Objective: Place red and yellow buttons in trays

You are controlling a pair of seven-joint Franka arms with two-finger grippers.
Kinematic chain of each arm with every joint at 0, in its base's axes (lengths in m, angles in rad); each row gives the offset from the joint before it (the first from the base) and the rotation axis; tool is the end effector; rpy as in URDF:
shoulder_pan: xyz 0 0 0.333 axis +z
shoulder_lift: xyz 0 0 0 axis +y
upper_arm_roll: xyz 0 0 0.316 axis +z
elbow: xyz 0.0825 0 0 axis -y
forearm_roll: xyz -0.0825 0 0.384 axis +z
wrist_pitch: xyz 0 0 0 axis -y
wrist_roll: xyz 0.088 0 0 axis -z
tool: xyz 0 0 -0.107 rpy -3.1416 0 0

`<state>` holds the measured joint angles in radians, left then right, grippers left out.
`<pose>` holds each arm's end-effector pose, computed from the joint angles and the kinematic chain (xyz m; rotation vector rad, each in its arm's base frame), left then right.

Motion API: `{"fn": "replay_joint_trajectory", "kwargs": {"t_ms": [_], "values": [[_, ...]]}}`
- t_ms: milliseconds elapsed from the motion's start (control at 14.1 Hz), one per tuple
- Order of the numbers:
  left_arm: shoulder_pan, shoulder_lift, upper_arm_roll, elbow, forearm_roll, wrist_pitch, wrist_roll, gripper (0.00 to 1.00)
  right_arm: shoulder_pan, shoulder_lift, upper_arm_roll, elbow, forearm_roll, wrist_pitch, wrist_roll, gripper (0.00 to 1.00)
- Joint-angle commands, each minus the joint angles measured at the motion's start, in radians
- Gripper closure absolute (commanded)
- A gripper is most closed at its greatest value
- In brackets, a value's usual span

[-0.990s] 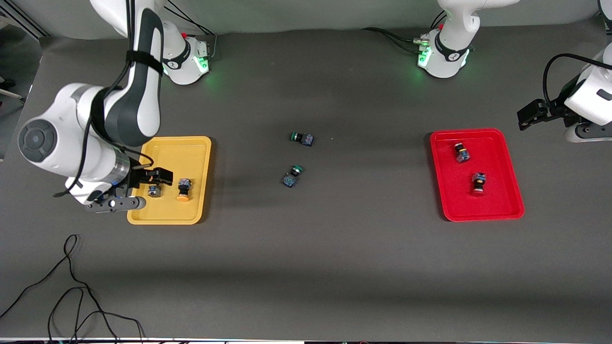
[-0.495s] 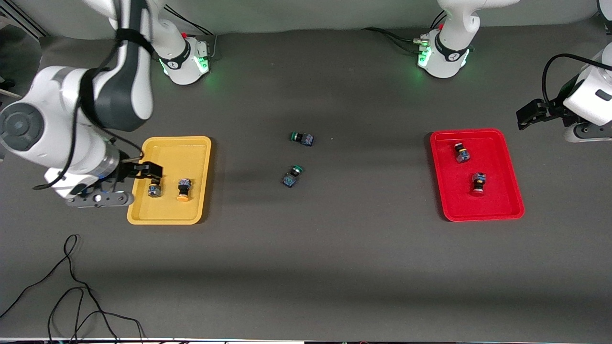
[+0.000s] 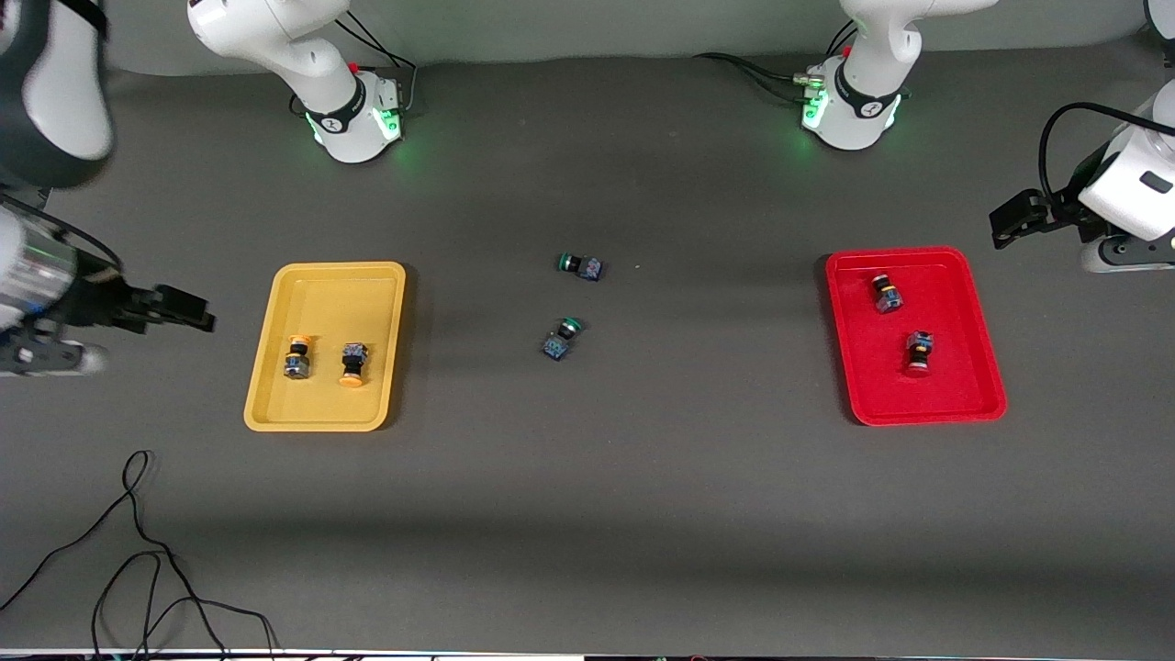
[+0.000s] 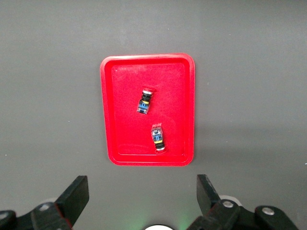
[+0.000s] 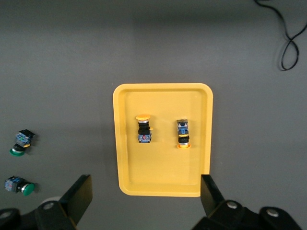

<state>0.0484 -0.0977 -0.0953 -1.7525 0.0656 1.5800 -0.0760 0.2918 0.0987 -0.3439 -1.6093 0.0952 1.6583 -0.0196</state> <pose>0.5204 -0.0196 0.5923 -3.0602 -0.0411 0.1080 0.5864 -0.0127 0.5607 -3.0773 0.0648 0.0640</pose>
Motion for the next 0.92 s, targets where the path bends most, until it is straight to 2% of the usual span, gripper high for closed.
{"fn": "replay_joint_trajectory", "kwargs": {"t_ms": [0,71,141,636,848], "values": [[-0.016,-0.027,0.009,-0.021,-0.004,-0.006,-0.016,0.0,-0.233,-0.069,0.236,-0.046,-0.048,-0.006,0.024,0.0],[-0.015,-0.025,0.009,-0.021,-0.004,-0.006,-0.016,0.0,-0.284,-0.082,0.281,-0.049,-0.048,-0.011,0.021,0.0],[-0.016,-0.023,0.009,-0.021,-0.004,-0.006,-0.016,0.0,-0.298,-0.088,0.296,-0.052,-0.049,-0.012,0.012,0.0],[-0.016,-0.022,-0.004,-0.022,-0.004,-0.015,-0.016,0.0,-0.303,-0.116,0.273,-0.046,-0.081,-0.051,0.01,0.0],[-0.016,-0.022,-0.004,-0.022,-0.004,-0.017,-0.015,0.0,-0.345,-0.116,0.296,-0.044,-0.101,-0.061,0.01,0.0]]}}
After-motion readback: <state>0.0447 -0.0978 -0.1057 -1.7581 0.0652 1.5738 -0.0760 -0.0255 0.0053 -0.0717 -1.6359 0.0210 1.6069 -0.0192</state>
